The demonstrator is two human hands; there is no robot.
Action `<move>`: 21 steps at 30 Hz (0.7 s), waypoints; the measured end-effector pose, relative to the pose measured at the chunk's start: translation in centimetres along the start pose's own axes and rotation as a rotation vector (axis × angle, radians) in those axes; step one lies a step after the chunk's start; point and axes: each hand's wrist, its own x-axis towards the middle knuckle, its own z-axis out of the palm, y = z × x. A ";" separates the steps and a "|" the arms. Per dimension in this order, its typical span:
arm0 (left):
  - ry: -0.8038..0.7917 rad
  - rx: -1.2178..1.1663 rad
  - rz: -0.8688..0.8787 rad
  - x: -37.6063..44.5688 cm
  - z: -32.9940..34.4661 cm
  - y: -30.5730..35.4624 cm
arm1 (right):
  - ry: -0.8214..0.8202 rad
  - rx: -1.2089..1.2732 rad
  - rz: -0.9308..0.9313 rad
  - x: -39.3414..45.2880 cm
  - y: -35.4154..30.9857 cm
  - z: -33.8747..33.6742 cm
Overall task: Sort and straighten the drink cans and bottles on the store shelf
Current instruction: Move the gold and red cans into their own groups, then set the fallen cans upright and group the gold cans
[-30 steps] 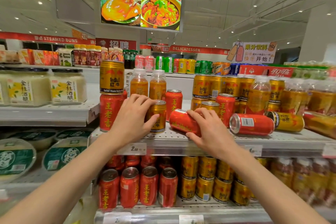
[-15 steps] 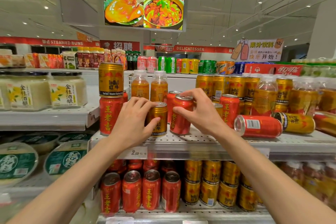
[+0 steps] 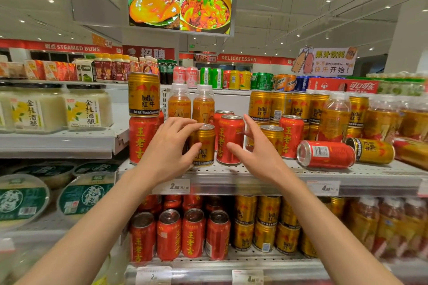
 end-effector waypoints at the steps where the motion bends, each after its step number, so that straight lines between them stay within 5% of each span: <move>1: 0.022 -0.018 0.008 -0.4 -0.2 0.0 | 0.013 0.032 0.025 -0.8 0.1 0.0; 7: 0.097 -0.250 -0.078 -5.7 -0.7 1.7 | 0.115 0.179 0.128 -7.7 -0.7 -0.3; 14: -0.083 -0.702 -0.449 -15.2 2.7 3.0 | 0.161 0.224 0.359 -17.3 2.5 2.3; 21: -0.184 -0.719 -0.616 -18.8 6.5 7.2 | 0.165 0.064 0.514 -22.8 7.8 0.5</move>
